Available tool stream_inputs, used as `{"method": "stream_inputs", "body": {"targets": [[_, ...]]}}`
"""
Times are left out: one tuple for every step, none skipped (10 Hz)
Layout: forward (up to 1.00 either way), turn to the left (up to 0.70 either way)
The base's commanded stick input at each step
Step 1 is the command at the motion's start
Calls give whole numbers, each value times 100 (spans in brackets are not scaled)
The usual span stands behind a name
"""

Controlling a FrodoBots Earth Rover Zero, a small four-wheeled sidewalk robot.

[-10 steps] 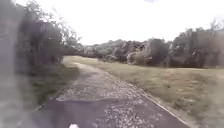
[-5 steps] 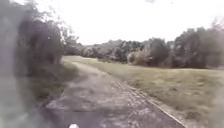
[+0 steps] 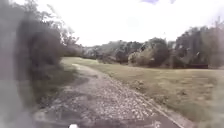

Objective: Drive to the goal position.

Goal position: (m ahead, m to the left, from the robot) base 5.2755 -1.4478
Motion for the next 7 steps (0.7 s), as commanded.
{"method": "stream_inputs", "body": {"targets": [[70,19],[70,29],[70,34],[70,35],[70,36],[70,36],[70,36]]}}
